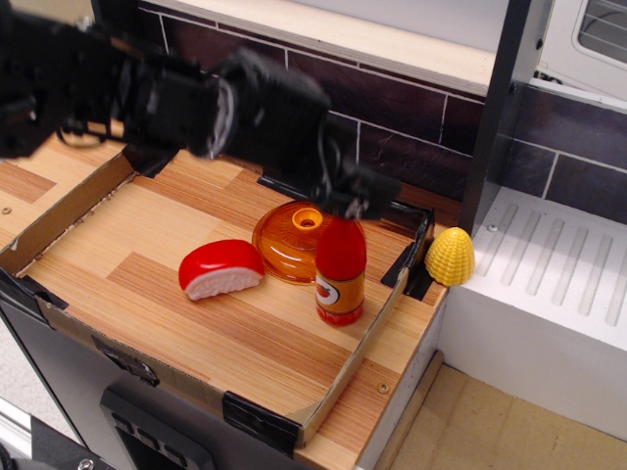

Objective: Upright hot sauce bottle

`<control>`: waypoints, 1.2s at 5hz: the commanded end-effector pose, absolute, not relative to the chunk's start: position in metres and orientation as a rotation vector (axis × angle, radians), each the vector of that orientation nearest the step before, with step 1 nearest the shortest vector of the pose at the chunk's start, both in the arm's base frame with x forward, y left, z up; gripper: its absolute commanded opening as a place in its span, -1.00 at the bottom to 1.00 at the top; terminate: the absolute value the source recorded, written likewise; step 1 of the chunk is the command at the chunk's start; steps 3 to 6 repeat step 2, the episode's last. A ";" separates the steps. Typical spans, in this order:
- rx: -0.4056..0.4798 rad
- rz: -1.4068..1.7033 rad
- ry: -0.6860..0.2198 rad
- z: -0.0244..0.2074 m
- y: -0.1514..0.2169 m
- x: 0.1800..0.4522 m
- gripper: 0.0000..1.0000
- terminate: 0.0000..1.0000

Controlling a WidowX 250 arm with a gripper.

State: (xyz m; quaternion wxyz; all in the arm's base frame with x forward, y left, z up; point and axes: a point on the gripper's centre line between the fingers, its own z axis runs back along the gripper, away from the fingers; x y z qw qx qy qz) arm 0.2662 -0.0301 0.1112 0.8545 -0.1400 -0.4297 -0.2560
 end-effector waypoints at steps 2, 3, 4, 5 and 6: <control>-0.289 -0.534 -0.907 0.139 -0.019 0.269 1.00 1.00; -0.289 -0.534 -0.907 0.139 -0.019 0.269 1.00 1.00; -0.289 -0.534 -0.907 0.139 -0.019 0.269 1.00 1.00; -0.289 -0.534 -0.907 0.139 -0.019 0.269 1.00 1.00; -0.289 -0.534 -0.907 0.139 -0.019 0.269 1.00 1.00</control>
